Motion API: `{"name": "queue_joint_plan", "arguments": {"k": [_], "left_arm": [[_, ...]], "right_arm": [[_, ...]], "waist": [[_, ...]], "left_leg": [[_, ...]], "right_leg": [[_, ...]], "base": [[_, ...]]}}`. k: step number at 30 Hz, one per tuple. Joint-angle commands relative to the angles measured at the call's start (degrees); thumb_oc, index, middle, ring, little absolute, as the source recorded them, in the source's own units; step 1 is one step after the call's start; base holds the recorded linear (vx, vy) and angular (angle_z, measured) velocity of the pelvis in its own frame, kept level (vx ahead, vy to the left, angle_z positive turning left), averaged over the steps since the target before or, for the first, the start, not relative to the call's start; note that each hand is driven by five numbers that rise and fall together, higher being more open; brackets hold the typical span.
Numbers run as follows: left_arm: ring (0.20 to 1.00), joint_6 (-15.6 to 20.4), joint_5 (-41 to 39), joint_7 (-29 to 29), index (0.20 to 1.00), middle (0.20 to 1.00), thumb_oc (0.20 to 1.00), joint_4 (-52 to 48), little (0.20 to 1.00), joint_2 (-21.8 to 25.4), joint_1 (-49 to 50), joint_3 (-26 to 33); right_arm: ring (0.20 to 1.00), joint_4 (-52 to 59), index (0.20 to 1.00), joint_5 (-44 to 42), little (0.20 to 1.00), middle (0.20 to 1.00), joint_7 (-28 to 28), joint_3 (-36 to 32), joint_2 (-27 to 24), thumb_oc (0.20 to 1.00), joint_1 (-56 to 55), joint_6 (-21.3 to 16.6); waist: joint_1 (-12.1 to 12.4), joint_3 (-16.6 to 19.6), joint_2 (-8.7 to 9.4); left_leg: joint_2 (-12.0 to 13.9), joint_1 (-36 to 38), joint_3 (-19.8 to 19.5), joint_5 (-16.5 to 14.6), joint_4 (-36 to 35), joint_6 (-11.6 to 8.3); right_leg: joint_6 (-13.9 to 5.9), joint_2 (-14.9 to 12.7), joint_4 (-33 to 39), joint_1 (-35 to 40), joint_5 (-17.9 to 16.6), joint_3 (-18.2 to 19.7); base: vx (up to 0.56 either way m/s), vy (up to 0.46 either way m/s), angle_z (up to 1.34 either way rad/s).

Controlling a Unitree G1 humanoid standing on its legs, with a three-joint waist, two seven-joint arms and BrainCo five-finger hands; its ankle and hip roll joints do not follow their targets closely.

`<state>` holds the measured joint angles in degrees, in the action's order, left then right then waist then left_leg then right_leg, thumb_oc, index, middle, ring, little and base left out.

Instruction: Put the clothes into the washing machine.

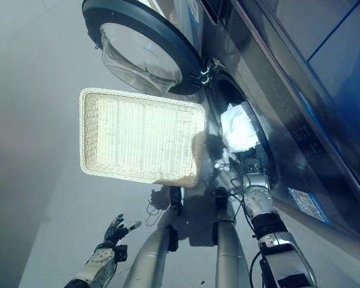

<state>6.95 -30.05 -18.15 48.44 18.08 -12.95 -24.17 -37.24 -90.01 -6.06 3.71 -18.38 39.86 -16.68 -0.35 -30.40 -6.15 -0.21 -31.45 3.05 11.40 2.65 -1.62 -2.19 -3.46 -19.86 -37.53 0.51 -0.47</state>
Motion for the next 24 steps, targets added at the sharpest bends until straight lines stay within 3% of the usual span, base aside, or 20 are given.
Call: {"name": "queue_joint_plan", "arguments": {"k": [1, 6, 7, 10, 11, 12, 14, 15, 16, 18, 21, 24], "left_arm": [[1.0, -0.05, -0.47, -0.92, 1.0, 1.0, 1.0, 0.93, 1.0, -0.23, -1.74, -1.16], [1.0, -0.37, -1.6, -1.33, 1.0, 1.0, 1.0, -0.05, 1.0, -0.21, -2.32, -3.38], [1.0, -0.17, -1.54, -1.51, 1.0, 1.0, 1.0, -0.82, 1.0, -0.3, -1.79, -4.25], [1.0, -0.02, -1.82, -1.73, 1.0, 1.0, 1.0, -2.13, 1.0, 0.08, -1.28, -5.31], [1.0, -0.14, -1.9, -1.67, 1.0, 1.0, 1.0, -3.33, 1.0, 0.57, -0.17, -6.17], [1.0, -0.4, -2.22, -1.69, 1.0, 1.0, 1.0, -4.25, 1.0, 0.95, 0.28, -6.45], [1.0, -0.63, -2.29, -1.73, 1.0, 1.0, 1.0, -4.68, 1.0, 1.12, 0.62, -6.7], [1.0, -1.32, -2.13, -1.01, 1.0, 1.0, 1.0, -6.61, 1.0, 2.55, 2.2, -7.24], [1.0, -1.59, -2.11, -0.43, 1.0, 1.0, 1.0, -7.52, 1.0, 3.31, 3.1, -7.38], [1.0, -1.47, -2.0, 0.25, 1.0, 1.0, 1.0, -8.04, 1.0, 3.91, 3.89, -7.32], [1.0, -1.76, -2.11, 1.51, 1.0, 1.0, 1.0, -9.77, 1.0, 5.37, 5.4, -7.0], [1.0, -2.26, -2.15, 2.03, 1.0, 1.0, 1.0, -10.88, 1.0, 6.07, 5.76, -6.89]], "right_arm": [[0.2, 0.58, 0.2, 2.04, 0.2, 0.2, -0.49, -4.42, -7.54, 0.2, 4.55, -3.57], [0.2, -4.61, 0.2, -9.02, 0.2, 0.2, 0.82, -4.7, -9.92, 0.2, 10.88, -6.51], [0.2, -6.24, 0.2, -13.09, 0.2, 0.2, 1.73, -5.2, -10.49, 0.2, 13.39, -8.9], [0.2, -7.67, 0.2, -19.47, 0.2, 0.2, 3.89, -5.88, -11.92, 0.2, 16.88, -12.29], [0.2, -8.37, 0.2, -22.92, 0.2, 0.2, 4.58, -6.67, -13.37, 0.2, 19.12, -16.83], [0.2, -8.11, 0.2, -22.99, 0.2, 0.2, 4.43, -7.3, -14.14, 0.2, 20.33, -18.8], [0.2, -8.09, 0.2, -22.99, 0.2, 0.2, 4.26, -7.58, -14.44, 0.2, 20.6, -19.86], [0.2, -7.16, 0.2, -22.99, 0.2, 0.2, 3.58, -8.94, -16.4, 0.2, 22.24, -24.84], [0.2, -6.39, 0.2, -22.99, 0.2, 0.2, 3.08, -9.61, -17.5, 0.2, 22.86, -27.46], [0.2, -6.12, 0.2, -22.99, 0.2, 0.2, 2.52, -10.11, -18.89, 0.2, 23.24, -30.69], [0.2, -3.9, 0.2, -22.99, 0.2, 0.2, -1.94, -11.97, -22.57, 0.2, 23.11, -39.01], [0.2, -2.34, 0.2, -22.99, 0.2, 0.2, -5.63, -13.26, -24.54, 0.2, 22.53, -42.8]], "waist": [[0.9, 0.61, -0.87], [2.73, 0.61, -3.09], [3.41, 0.61, -4.11], [4.16, 0.61, -5.4], [4.68, 0.61, -6.34], [4.89, 0.61, -6.82], [4.97, 0.61, -6.97], [5.24, 0.61, -7.7], [5.27, 0.61, -7.94], [5.23, 0.61, -8.09], [4.69, 0.61, -7.78], [4.17, 0.61, -7.48]], "left_leg": [[-4.63, -2.16, -1.26, -5.81, 6.5, 0.1], [-4.78, -5.74, -1.66, -5.31, 8.34, -0.37], [-4.86, -6.34, -1.67, -5.99, 9.03, -0.5], [-4.75, -7.85, -1.62, -5.44, 9.43, -0.66], [-4.71, -8.06, -1.6, -6.05, 10.04, -0.81], [-4.61, -8.68, -1.6, -5.6, 10.18, -0.81], [-4.65, -8.41, -1.66, -6.19, 10.41, -0.85], [-4.5, -8.5, -1.6, -6.39, 10.64, -0.92], [-4.5, -8.25, -1.6, -6.64, 10.78, -0.96], [-4.38, -8.09, -1.55, -6.78, 10.87, -1.01], [-4.06, -7.6, -1.26, -7.13, 11.07, -1.11], [-3.88, -7.65, -1.18, -6.89, 11.43, -1.12]], "right_leg": [[-1.0, 0.04, 7.03, 0.14, -6.12, -5.53], [-0.27, -0.21, 3.31, -2.83, -3.86, -7.09], [-0.09, -0.38, 1.35, -3.64, -2.03, -7.57], [0.35, -0.32, -0.24, -5.38, -1.41, -8.02], [0.4, -0.5, -1.85, -6.05, -0.03, -8.3], [0.57, -0.47, -2.29, -6.73, -0.18, -8.49], [0.53, -0.52, -2.9, -6.62, 0.65, -8.43], [0.78, -0.47, -4.0, -7.08, 1.43, -8.58], [0.86, -0.43, -4.44, -6.99, 1.88, -8.62], [0.91, -0.38, -4.7, -7.0, 2.03, -8.62], [1.03, -0.16, -4.78, -6.58, 2.17, -8.56], [1.18, -0.04, -4.67, -6.6, 1.48, -8.38]], "base": [[0.05, -0.037, -0.05], [0.07, -0.069, -0.06], [0.06, -0.074, 0.09], [0.05, -0.075, 0.2], [0.05, -0.073, 0.18], [0.05, -0.064, 0.13], [0.04, -0.046, 0.06], [0.07, -0.076, 0.03], [0.02, -0.067, 0.01], [0.01, -0.016, 0.0], [0.03, -0.013, -0.03], [0.02, -0.001, -0.02]]}}
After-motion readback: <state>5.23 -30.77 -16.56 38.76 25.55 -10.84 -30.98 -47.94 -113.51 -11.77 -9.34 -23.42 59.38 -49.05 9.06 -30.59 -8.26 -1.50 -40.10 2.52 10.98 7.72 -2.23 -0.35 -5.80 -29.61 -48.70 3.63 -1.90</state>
